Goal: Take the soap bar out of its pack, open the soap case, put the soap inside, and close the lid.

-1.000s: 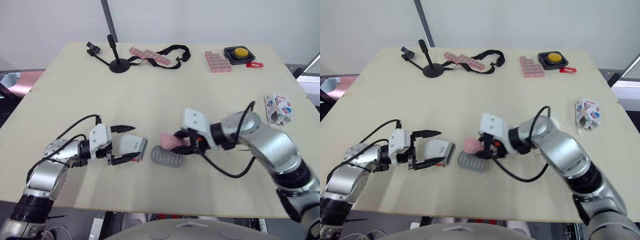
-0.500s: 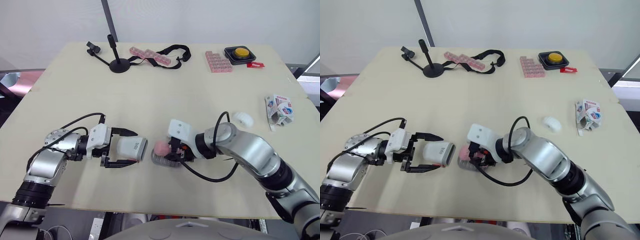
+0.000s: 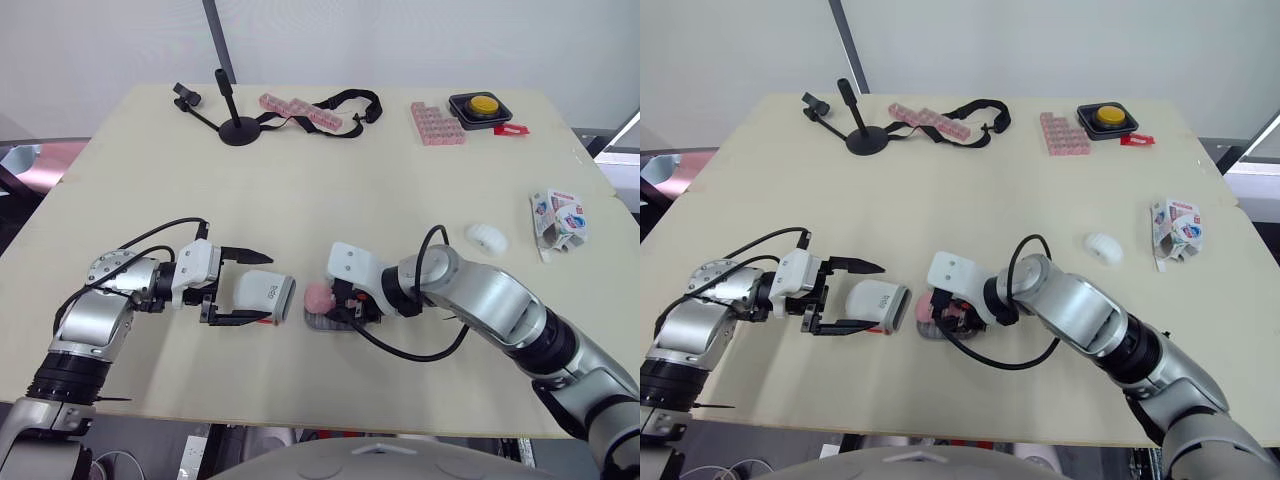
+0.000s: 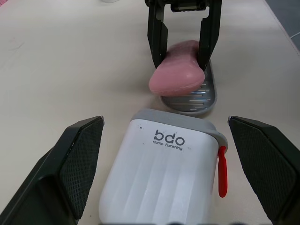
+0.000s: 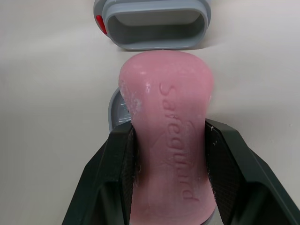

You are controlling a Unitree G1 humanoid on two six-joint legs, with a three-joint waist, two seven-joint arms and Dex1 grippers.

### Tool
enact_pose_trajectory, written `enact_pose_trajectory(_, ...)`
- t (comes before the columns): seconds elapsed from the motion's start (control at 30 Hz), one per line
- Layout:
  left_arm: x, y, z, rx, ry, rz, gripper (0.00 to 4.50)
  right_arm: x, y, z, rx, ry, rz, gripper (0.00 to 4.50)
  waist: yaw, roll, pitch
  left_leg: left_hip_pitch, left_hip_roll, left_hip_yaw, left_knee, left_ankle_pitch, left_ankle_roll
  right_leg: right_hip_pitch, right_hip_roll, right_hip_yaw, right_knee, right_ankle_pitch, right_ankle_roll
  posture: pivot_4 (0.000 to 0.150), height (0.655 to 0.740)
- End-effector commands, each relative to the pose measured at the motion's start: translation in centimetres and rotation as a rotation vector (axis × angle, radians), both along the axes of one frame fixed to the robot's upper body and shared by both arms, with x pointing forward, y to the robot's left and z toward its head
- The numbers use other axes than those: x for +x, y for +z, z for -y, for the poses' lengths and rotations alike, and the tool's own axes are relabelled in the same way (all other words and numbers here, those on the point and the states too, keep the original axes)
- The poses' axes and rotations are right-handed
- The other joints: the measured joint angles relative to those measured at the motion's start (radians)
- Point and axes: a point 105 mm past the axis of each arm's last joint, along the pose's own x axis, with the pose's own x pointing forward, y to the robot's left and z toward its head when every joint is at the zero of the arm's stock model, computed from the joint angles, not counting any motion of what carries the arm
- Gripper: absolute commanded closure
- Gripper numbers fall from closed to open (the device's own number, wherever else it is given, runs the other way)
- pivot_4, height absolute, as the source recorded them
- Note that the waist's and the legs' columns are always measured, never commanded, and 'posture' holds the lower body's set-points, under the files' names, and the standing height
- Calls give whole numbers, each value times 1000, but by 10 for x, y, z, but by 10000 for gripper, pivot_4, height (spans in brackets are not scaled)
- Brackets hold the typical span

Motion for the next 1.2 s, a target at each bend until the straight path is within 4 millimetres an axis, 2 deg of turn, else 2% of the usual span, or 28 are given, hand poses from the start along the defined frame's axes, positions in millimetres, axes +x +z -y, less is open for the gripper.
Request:
enact_pose_trajectory(0.03,-1,5,1,-7,5,21,0,-3,11,-1,12,63,48,28727,1,0,0,0,0,0,0,0,0,0,0,0,0,0,0,1500,7400)
enact_pose_trajectory(0.33,2,5,1,-13,24,25,0,-5,12,-1,20,107,45,28727,0,0,0,0,0,0,0,0,0,0,0,0,0,0,0,1500,7400)
enact_pose_trajectory(0.37,2,4,2,-13,25,25,0,-5,12,-2,21,112,47,20727,0,0,0,0,0,0,0,0,0,0,0,0,0,0,0,1500,7400)
enact_pose_trajectory(0.43,2,4,2,-14,27,25,0,-5,12,-2,25,116,51,15923,0,0,0,0,0,0,0,0,0,0,0,0,0,0,0,1500,7400)
enact_pose_trajectory(0.57,3,4,4,-19,28,30,0,-2,15,-1,29,123,75,2183,0,0,0,0,0,0,0,0,0,0,0,0,0,0,0,1500,7400)
enact_pose_trajectory(0.6,3,4,4,-19,28,30,0,-2,16,-1,31,125,77,233,0,0,0,0,0,0,0,0,0,0,0,0,0,0,0,1500,7400)
enact_pose_trajectory(0.87,4,5,3,-15,30,34,0,2,32,6,90,144,106,233,0,0,0,0,0,0,0,0,0,0,0,0,0,0,0,1500,7400)
enact_pose_trajectory(0.93,4,6,2,-13,30,37,0,3,53,11,242,155,106,233,2,0,0,0,0,0,0,0,0,0,0,0,0,0,0,1500,7400)
enact_pose_trajectory(1.0,5,7,1,-10,30,39,0,4,67,23,370,155,118,233,7,-1,-1,-1,0,0,0,0,0,0,-1,0,0,0,0,1500,7400)
enact_pose_trajectory(1.07,5,8,0,-7,31,42,0,5,72,38,458,150,148,233,11,-2,-1,-2,0,0,1,0,0,0,-1,0,0,0,0,1500,7400)
enact_pose_trajectory(1.13,4,9,-2,-2,31,41,0,4,71,58,543,125,176,233,15,-3,-2,-2,0,0,1,0,1,0,-1,-1,-1,0,0,1500,7400)
enact_pose_trajectory(1.2,2,9,-4,10,25,36,0,-1,61,81,579,113,202,233,19,-4,-2,-4,0,-1,1,-1,1,0,-1,-1,-1,0,0,1500,7400)
